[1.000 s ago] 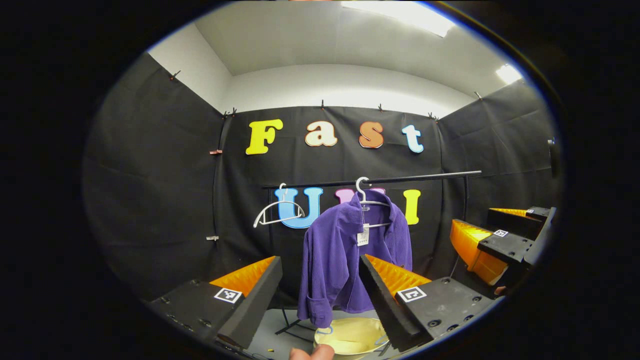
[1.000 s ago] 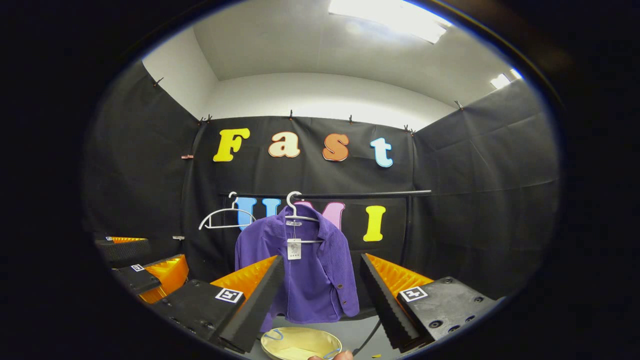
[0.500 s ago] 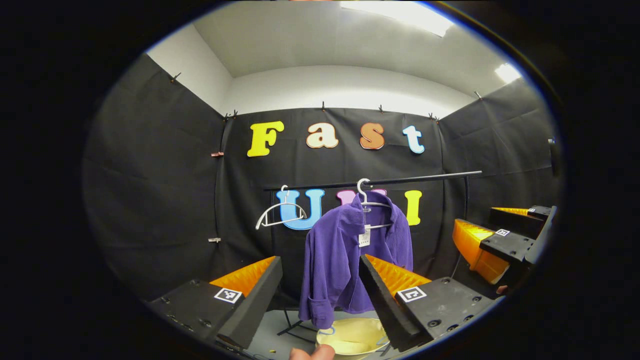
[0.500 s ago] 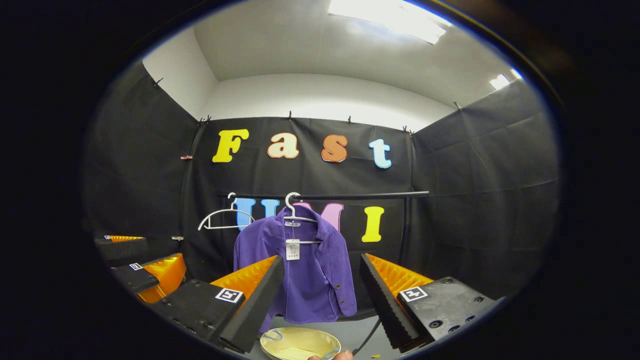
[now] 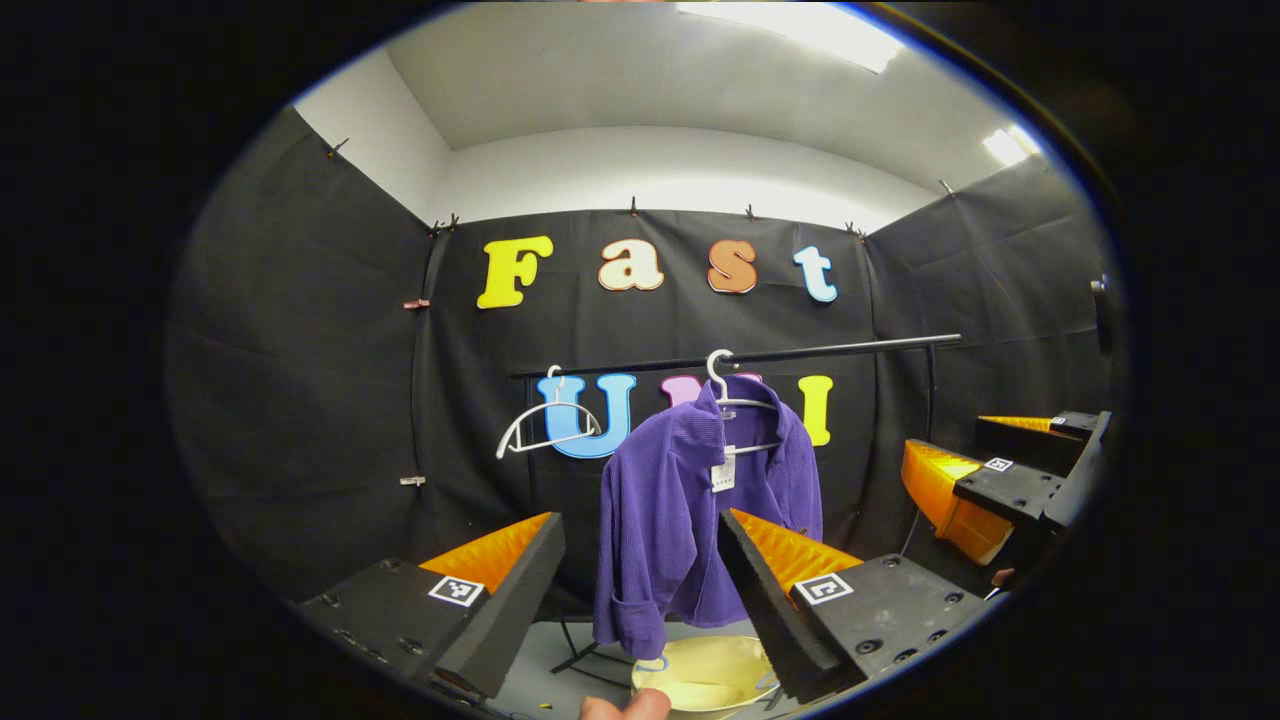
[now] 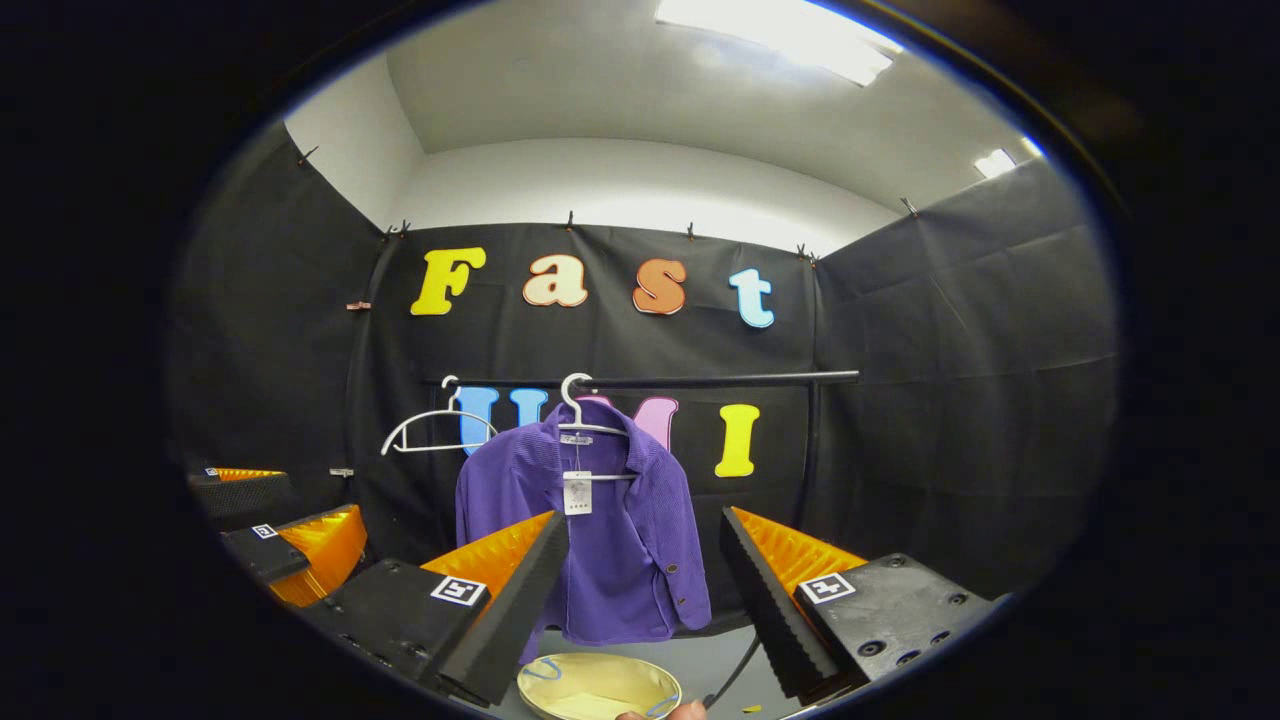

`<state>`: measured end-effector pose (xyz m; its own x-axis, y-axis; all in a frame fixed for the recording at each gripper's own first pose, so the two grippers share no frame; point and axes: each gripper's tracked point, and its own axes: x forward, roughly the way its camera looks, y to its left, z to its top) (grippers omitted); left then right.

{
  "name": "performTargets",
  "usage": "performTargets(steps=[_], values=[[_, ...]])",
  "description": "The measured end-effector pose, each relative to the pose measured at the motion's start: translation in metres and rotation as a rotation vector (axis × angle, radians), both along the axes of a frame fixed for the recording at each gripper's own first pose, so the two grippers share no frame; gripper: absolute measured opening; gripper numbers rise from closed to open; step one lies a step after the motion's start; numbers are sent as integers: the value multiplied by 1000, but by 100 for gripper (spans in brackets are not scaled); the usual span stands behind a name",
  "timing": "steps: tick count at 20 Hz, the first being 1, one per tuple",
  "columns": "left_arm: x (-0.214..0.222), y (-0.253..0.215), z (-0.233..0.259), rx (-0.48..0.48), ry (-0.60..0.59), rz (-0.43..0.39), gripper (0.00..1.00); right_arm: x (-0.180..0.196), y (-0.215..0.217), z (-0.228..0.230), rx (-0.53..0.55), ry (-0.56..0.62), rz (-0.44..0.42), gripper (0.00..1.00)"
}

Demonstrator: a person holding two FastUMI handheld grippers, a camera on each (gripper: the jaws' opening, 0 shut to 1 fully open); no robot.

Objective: Grasp the clothes on the hanger with both hands and then place them into the laundry hamper below.

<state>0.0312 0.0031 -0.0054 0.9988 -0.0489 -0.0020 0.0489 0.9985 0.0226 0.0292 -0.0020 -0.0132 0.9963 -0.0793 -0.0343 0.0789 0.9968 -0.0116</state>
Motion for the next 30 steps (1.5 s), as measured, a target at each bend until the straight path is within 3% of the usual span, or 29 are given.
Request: performTargets(steps=[3, 13, 24, 30], values=[[23, -12, 4, -9, -10, -19, 97, 9, -20, 1, -33, -7, -27, 96], [154, -75, -19, -17, 41, -7, 97, 112, -47, -29, 2, -10, 30, 97], [306, -98, -71, 39, 65, 136, 96, 207, -66, -89, 28, 55, 141, 97], [353, -82, -94, 76, 71, 230, 96, 243, -66, -116, 21, 84, 182, 97]])
